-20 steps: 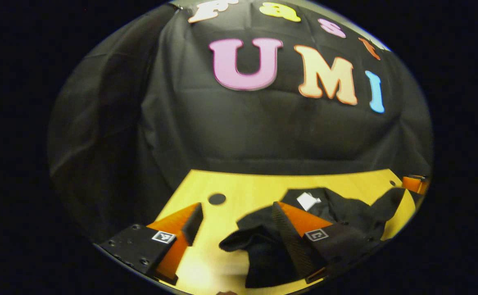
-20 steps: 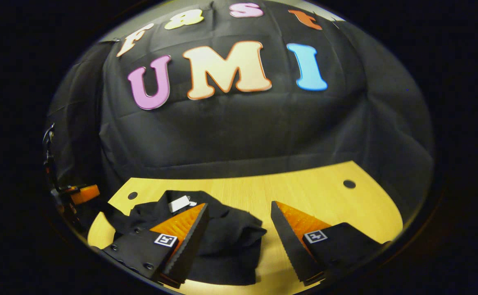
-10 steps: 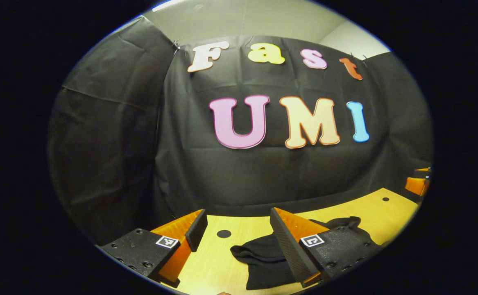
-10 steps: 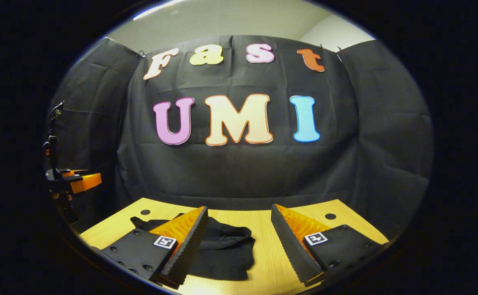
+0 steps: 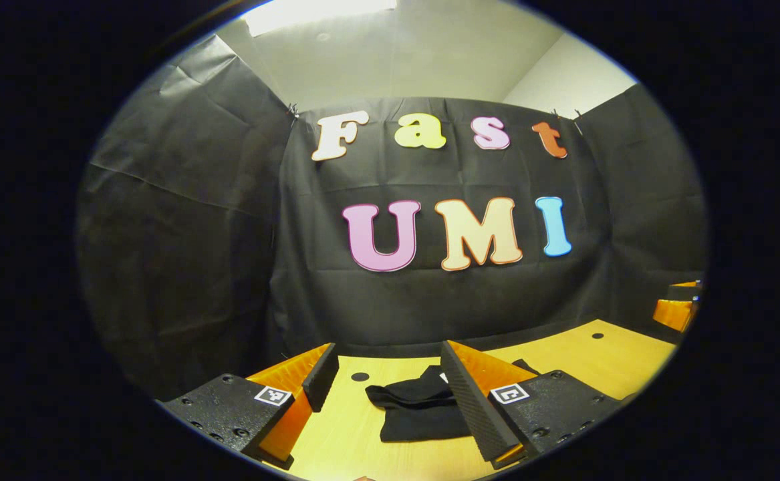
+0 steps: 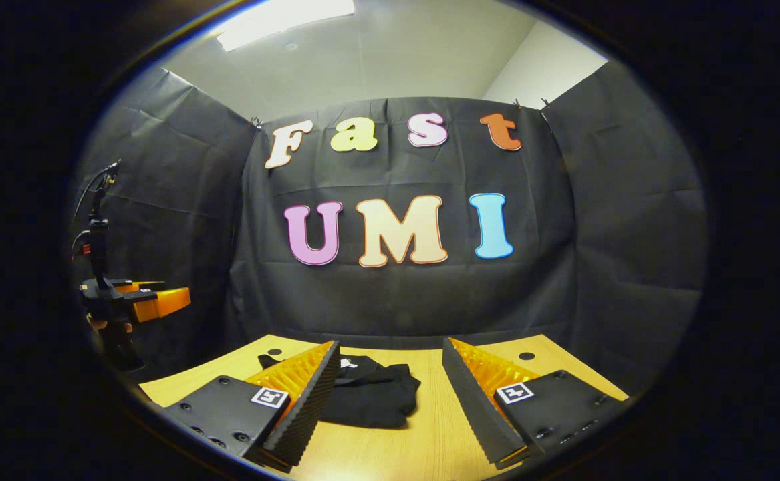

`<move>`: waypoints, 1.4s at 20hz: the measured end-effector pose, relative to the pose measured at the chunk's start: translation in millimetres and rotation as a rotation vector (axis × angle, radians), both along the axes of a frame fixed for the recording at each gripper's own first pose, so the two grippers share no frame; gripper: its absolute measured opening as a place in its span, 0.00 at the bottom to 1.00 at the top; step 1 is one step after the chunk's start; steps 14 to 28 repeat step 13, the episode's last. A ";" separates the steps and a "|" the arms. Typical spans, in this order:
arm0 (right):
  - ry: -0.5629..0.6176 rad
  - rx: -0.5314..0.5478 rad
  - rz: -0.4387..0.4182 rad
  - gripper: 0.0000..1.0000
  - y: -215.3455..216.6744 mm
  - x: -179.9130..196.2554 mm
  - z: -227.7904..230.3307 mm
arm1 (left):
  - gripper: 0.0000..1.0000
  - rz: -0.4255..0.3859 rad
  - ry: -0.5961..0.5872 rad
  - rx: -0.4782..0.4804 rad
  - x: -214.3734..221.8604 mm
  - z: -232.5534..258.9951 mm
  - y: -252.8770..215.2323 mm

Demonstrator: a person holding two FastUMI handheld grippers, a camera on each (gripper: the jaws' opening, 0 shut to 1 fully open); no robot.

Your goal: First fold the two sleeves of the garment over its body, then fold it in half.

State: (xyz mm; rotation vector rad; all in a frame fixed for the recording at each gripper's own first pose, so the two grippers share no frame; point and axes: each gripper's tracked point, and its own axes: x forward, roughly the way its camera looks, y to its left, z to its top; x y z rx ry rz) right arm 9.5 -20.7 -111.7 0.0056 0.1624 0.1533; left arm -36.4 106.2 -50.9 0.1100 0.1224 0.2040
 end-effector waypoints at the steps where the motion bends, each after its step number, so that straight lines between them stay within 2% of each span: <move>1: -0.010 0.005 0.002 0.96 -2.8 -11.6 4.8 | 0.94 -0.003 -0.006 -0.002 -10.0 4.7 -6.8; 6: -0.024 0.042 0.004 0.96 -10.8 -56.0 14.3 | 0.92 -0.011 -0.017 0.006 -47.3 21.4 -27.2; 12: -0.051 0.053 -0.004 0.94 -13.9 -77.4 26.3 | 0.93 -0.011 -0.032 0.019 -66.3 40.1 -32.4; 28: -0.055 0.052 -0.002 0.94 -13.7 -78.7 28.9 | 0.93 -0.007 -0.035 0.026 -66.0 43.1 -30.1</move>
